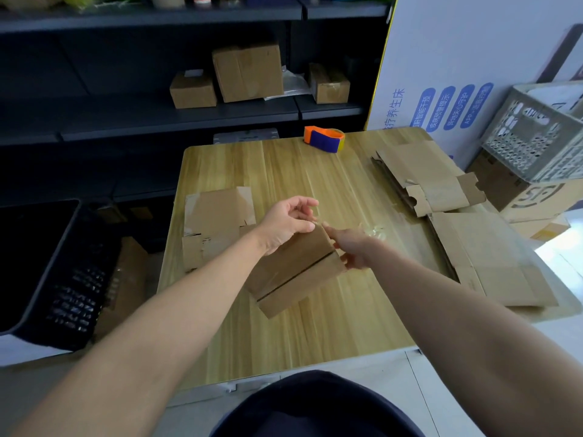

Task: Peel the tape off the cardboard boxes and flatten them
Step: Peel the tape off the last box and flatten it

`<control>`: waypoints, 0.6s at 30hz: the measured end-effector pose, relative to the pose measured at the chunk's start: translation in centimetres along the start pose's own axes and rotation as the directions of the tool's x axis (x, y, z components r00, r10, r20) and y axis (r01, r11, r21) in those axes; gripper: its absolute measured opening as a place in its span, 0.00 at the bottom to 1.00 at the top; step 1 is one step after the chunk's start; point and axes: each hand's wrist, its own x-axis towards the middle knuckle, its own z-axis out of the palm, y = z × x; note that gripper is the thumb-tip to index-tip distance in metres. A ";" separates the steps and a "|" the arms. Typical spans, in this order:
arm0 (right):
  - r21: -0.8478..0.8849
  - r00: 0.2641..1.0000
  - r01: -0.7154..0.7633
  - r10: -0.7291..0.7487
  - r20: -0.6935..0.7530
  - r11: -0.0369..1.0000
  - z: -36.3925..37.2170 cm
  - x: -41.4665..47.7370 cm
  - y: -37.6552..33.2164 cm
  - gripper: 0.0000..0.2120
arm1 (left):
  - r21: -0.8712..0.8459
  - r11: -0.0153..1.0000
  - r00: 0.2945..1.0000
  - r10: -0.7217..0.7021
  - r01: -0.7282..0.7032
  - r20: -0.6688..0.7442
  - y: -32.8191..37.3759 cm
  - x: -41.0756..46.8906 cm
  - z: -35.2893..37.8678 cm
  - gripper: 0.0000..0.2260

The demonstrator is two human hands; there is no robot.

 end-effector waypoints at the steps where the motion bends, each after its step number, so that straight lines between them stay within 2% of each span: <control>1: 0.023 1.000 -0.011 0.011 -0.003 1.000 0.1 0.0 0.1 0.32 | 0.067 0.998 1.000 -0.008 0.008 0.011 -0.2 -0.2 0.1 0.22; 4: 0.055 0.997 -0.068 0.065 0.045 0.996 0.0 0.5 0.5 0.30 | 0.324 0.946 0.994 -0.042 0.006 0.105 -1.1 -0.5 0.5 0.30; 6: 0.056 0.995 -0.089 0.086 0.053 0.994 0.2 0.2 0.5 0.24 | 0.377 0.926 0.990 -0.037 -0.016 0.133 -1.1 -0.6 0.8 0.31; 9: 0.018 0.994 -0.106 0.107 -0.030 0.994 -0.5 -0.2 0.2 0.21 | 0.338 0.941 0.996 -0.019 -0.012 0.089 -0.7 -0.6 0.5 0.28; 12: -0.075 0.983 -0.149 0.140 -0.117 0.986 -2.4 -1.3 -0.6 0.23 | 0.223 0.975 0.999 0.000 -0.011 0.050 0.3 -0.7 0.5 0.27; 15: -0.105 0.980 -0.177 0.165 -0.114 0.979 -3.7 -2.9 -1.5 0.29 | 0.258 0.965 0.998 0.034 -0.044 0.045 1.5 -0.5 1.2 0.27; 18: -0.110 0.980 -0.194 0.186 -0.073 0.975 -4.0 -3.9 -1.6 0.33 | 0.282 0.959 0.995 -0.003 -0.025 0.097 1.9 -0.4 1.1 0.27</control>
